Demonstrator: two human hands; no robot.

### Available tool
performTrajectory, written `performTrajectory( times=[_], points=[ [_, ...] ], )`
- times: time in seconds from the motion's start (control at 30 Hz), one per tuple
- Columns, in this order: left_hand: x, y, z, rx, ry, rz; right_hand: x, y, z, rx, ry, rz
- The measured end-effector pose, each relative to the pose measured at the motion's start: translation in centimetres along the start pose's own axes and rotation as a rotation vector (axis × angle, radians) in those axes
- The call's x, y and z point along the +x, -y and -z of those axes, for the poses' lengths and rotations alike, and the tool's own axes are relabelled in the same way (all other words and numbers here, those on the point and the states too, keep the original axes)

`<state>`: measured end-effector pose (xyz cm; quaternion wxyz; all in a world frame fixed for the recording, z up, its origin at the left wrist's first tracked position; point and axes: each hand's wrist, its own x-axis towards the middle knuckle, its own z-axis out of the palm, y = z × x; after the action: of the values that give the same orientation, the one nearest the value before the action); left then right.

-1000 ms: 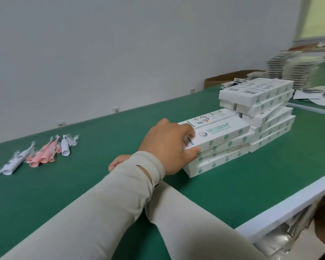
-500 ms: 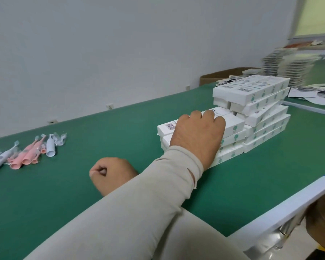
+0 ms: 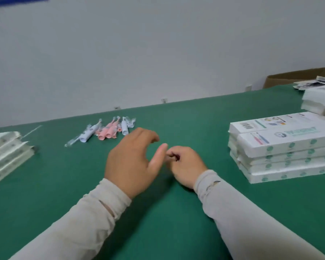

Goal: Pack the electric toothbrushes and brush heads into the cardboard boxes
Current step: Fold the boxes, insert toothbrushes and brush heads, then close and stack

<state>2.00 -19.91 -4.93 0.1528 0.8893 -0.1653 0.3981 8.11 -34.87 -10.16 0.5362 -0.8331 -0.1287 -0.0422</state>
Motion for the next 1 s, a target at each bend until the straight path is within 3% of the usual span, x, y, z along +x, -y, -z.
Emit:
performTrajectory(
  times=[0.1,0.17,0.23,0.4,0.5,0.57,0.67,0.83,1.0],
  points=[
    [-4.6,9.2,3.7,0.210,0.325,0.351,-0.5,0.1,0.0,-0.136,0.014,0.071],
    [-7.4,13.4,6.1,0.364,0.522,0.466,-0.8,0.6,-0.5,-0.164,0.015,0.104],
    [-9.3,15.6,7.8,0.373,0.585,0.533,-0.9,1.3,-1.6,-0.212,0.024,0.127],
    [-10.8,18.0,9.4,0.292,0.544,0.558,0.4,5.9,-8.2,-0.300,0.207,0.146],
    [-9.9,20.1,10.8,0.292,0.412,0.652,0.3,8.1,-12.6,-0.253,0.174,0.191],
    [-8.9,22.8,13.3,0.438,0.228,0.669,-0.3,7.9,-14.3,-0.201,0.101,0.230],
    [-7.8,27.7,18.4,0.698,0.057,0.758,-1.0,6.7,-14.6,-0.161,0.137,0.237],
    [-8.1,33.0,22.5,0.815,0.182,1.116,-0.7,5.7,-13.4,-0.083,0.109,0.204],
    [-8.4,34.4,21.8,0.701,0.224,1.123,-0.4,5.7,-13.5,-0.025,0.116,0.177]
  ],
)
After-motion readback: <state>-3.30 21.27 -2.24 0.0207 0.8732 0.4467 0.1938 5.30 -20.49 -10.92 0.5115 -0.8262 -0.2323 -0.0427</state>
